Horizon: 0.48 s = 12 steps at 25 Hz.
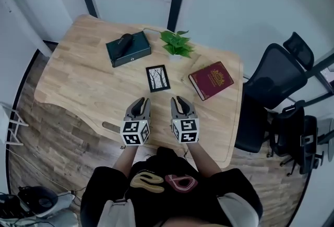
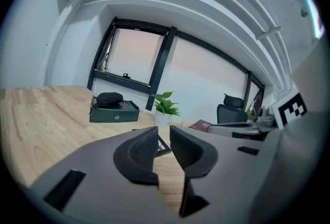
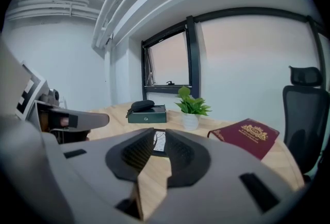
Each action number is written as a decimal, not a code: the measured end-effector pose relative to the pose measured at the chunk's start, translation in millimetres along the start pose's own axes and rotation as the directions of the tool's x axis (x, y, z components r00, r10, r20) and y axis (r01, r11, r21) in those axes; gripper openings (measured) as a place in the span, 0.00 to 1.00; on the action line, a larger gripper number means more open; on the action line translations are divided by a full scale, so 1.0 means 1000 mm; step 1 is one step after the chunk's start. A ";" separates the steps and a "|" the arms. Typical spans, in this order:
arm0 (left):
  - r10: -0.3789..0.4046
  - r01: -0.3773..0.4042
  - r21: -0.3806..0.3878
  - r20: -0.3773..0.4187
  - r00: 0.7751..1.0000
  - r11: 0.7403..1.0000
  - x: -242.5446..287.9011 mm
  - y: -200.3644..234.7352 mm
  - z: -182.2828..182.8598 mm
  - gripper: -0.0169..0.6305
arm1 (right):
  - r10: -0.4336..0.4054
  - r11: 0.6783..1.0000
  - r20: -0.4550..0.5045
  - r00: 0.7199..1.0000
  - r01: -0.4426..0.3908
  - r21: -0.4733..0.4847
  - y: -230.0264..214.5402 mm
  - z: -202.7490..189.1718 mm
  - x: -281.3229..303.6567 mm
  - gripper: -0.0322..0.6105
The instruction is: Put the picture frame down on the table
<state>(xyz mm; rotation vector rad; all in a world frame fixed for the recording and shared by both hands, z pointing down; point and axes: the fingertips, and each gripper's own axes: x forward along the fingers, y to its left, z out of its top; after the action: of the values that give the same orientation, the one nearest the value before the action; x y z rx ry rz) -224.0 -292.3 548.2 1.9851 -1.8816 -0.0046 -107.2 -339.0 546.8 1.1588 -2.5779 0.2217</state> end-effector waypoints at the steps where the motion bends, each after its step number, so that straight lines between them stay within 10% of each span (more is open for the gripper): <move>1: -0.003 0.003 0.002 0.013 1.000 1.000 -0.006 -0.003 0.002 0.14 | -0.001 1.000 0.005 1.000 0.001 0.001 0.002 0.001 -0.006 0.17; 12: -0.076 0.073 0.062 0.042 0.996 0.995 -0.053 -0.034 0.002 0.10 | -0.041 0.999 0.046 0.998 0.039 0.026 0.011 -0.008 -0.066 0.16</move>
<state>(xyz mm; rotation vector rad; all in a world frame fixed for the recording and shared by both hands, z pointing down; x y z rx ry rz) -197.0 -241.3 522.3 2.1115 -1.8538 -0.0128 -71.8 -283.1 532.2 1.2374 -2.5965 0.2205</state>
